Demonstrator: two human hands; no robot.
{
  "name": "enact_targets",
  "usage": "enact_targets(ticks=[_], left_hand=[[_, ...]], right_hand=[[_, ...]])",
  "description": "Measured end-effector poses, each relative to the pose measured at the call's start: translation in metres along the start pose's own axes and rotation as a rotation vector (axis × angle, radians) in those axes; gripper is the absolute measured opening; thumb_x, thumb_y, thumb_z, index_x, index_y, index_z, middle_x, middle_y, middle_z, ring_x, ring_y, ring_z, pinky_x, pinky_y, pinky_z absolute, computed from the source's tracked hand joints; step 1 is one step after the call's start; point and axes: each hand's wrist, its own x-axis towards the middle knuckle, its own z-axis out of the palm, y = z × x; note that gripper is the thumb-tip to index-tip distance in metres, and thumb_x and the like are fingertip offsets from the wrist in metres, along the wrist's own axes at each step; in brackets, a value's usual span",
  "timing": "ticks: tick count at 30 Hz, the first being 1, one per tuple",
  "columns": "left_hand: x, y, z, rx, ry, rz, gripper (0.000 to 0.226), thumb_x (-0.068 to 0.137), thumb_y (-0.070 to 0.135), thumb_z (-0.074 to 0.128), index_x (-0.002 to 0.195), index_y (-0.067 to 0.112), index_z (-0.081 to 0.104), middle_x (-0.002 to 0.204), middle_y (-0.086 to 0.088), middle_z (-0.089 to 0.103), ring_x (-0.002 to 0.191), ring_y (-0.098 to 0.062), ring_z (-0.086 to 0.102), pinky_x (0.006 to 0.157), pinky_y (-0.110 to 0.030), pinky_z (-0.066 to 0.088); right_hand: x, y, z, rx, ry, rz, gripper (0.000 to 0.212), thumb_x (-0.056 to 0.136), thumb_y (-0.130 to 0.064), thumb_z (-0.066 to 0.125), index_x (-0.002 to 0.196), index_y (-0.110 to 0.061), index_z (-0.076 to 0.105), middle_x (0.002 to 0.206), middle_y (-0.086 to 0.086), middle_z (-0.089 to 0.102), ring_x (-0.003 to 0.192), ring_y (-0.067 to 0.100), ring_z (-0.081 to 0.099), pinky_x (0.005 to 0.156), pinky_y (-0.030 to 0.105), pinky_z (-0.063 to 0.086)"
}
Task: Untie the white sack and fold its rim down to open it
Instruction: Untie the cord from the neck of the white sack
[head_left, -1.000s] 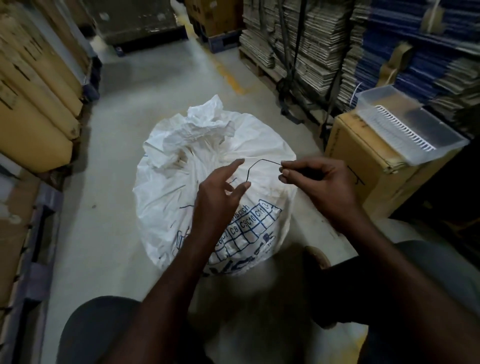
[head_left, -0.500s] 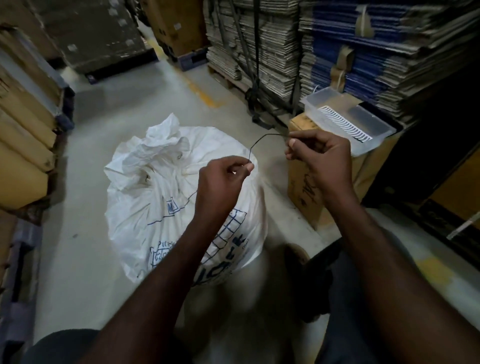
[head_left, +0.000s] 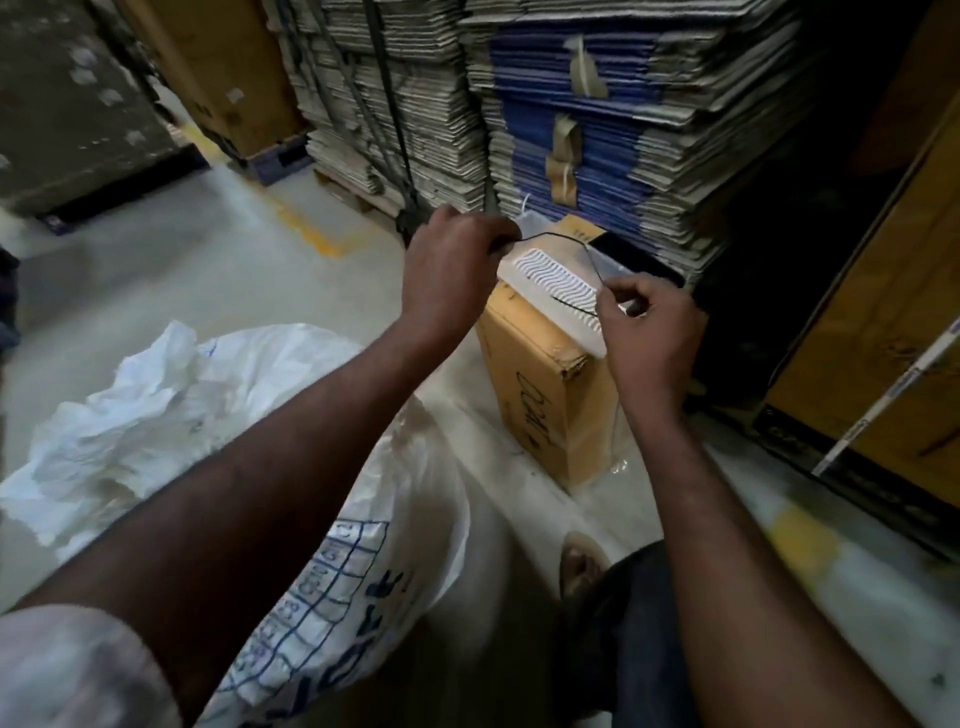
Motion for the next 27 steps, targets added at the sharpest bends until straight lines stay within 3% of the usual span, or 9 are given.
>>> enact_targets(ticks=[4,8,10,15,18,24,27], left_hand=[[0.037,0.001,0.046,0.048,-0.035,0.036,0.021,0.098,0.027,0.074,0.116,0.033,0.083,0.112,0.004,0.081,0.109,-0.027,0.062,0.084,-0.043,0.054],[0.058,0.000,0.082,0.070,-0.101,0.099,0.017,0.098,0.024,0.075,0.112,0.030,0.084,0.110,0.003,0.081,0.107,-0.025,0.067,0.081,-0.035,0.048],[0.063,-0.001,0.095,0.058,-0.147,0.118,0.017,0.098,0.024,0.076,0.111,0.031,0.083,0.107,0.005,0.082,0.103,-0.022,0.073,0.083,-0.036,0.052],[0.068,-0.003,0.115,0.018,-0.289,0.074,0.018,0.097,0.024,0.077,0.110,0.035,0.081,0.108,0.010,0.081,0.096,-0.016,0.076,0.082,-0.040,0.062],[0.070,-0.006,0.120,0.004,-0.331,0.053,0.025,0.095,0.025,0.081,0.118,0.034,0.079,0.118,0.010,0.079,0.107,-0.016,0.074,0.087,-0.040,0.061],[0.056,-0.007,0.111,-0.012,-0.242,0.039,0.031,0.095,0.022,0.081,0.124,0.032,0.078,0.120,0.008,0.079,0.109,-0.017,0.073,0.088,-0.038,0.059],[0.041,-0.005,0.097,-0.020,-0.182,0.018,0.028,0.097,0.020,0.077,0.123,0.031,0.079,0.118,0.003,0.080,0.109,-0.020,0.073,0.085,-0.039,0.060]], right_hand=[[0.021,0.015,0.017,-0.241,0.041,-0.058,0.017,0.093,-0.023,0.069,0.103,-0.020,0.082,0.105,0.005,0.067,0.106,0.026,0.059,0.086,0.026,0.041],[0.032,0.027,0.029,-0.398,0.037,-0.059,0.020,0.091,-0.017,0.070,0.107,-0.017,0.082,0.108,0.007,0.065,0.109,0.028,0.057,0.096,0.039,0.049],[0.036,0.031,0.035,-0.450,0.040,-0.024,0.020,0.091,-0.016,0.070,0.106,-0.018,0.082,0.108,0.008,0.066,0.109,0.029,0.058,0.098,0.044,0.050],[0.037,0.038,0.041,-0.560,0.017,0.038,0.018,0.093,-0.017,0.068,0.104,-0.017,0.082,0.109,0.010,0.068,0.108,0.032,0.060,0.093,0.044,0.049],[0.037,0.041,0.041,-0.574,-0.015,0.054,0.019,0.089,-0.016,0.071,0.104,-0.019,0.082,0.110,0.009,0.068,0.109,0.032,0.061,0.093,0.044,0.051],[0.035,0.035,0.034,-0.550,-0.036,0.063,0.027,0.086,-0.016,0.076,0.112,-0.019,0.082,0.116,0.009,0.068,0.113,0.032,0.060,0.096,0.046,0.054],[0.031,0.025,0.034,-0.465,-0.052,0.041,0.024,0.089,-0.013,0.072,0.111,-0.018,0.081,0.116,0.008,0.069,0.113,0.029,0.061,0.091,0.039,0.054]])
